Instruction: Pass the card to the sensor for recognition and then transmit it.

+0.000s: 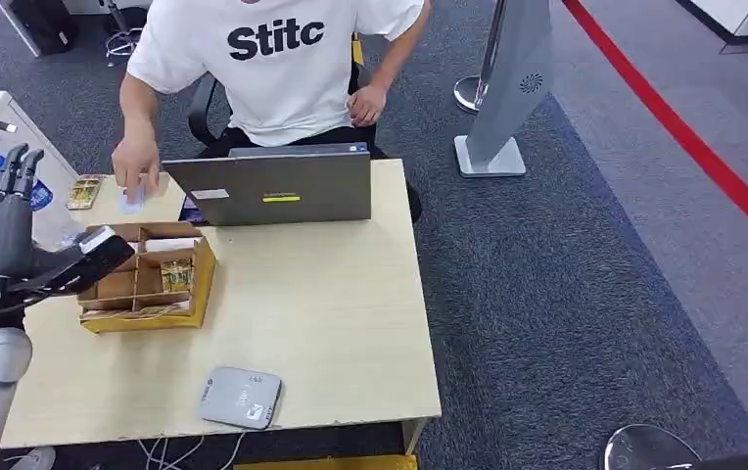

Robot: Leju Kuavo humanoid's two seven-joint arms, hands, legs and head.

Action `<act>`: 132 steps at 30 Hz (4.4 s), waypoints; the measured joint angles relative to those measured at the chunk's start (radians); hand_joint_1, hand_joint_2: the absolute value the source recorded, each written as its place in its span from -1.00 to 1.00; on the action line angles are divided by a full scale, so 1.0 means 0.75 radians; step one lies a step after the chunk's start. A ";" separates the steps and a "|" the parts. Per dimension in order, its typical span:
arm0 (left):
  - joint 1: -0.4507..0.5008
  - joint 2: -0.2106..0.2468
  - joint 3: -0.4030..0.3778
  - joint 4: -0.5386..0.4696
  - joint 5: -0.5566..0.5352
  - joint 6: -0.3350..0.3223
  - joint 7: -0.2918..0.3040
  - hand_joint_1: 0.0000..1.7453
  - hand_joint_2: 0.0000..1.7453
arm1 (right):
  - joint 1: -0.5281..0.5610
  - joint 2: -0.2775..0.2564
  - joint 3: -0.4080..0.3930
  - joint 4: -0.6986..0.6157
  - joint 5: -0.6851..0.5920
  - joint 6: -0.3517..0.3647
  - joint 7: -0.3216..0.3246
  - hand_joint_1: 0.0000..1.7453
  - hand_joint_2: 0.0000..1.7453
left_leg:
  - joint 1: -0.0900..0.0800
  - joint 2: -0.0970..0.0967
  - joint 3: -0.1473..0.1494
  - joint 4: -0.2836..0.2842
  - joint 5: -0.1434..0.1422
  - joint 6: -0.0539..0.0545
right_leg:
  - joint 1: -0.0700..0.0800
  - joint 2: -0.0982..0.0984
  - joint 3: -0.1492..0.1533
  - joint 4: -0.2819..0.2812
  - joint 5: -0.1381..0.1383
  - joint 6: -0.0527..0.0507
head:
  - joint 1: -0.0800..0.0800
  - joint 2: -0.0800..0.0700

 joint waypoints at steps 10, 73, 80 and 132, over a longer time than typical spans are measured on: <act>0.424 0.101 0.147 -0.418 0.148 -0.117 -0.100 -1.00 1.00 | 0.030 0.031 -0.026 -0.015 0.004 -0.010 0.099 -1.00 1.00 | 0.000 -0.003 -0.001 0.000 -0.001 0.000 | 0.000 -0.001 -0.001 0.000 -0.005 0.003 | 0.001 0.000; 0.252 -0.045 -0.150 0.024 -0.388 -0.047 0.038 -1.00 1.00 | -0.023 0.072 -0.079 0.006 0.235 0.068 0.023 -1.00 1.00 | 0.000 -0.011 0.000 0.001 0.002 0.002 | 0.000 -0.008 0.003 0.000 -0.002 0.004 | 0.001 0.000; 0.248 -0.046 -0.153 0.037 -0.387 -0.067 0.039 -1.00 1.00 | -0.023 0.071 -0.079 0.009 0.235 0.068 0.023 -1.00 1.00 | 0.000 -0.011 0.000 0.001 0.002 0.002 | 0.000 -0.008 0.003 0.000 -0.002 0.004 | 0.000 0.000; 0.203 -0.055 -0.176 0.236 -0.390 -0.142 0.080 -1.00 1.00 | -0.022 0.070 -0.079 0.009 0.278 0.084 0.060 -1.00 1.00 | 0.000 -0.011 0.000 0.001 0.003 0.002 | 0.000 -0.008 0.003 0.000 -0.002 0.004 | 0.001 0.000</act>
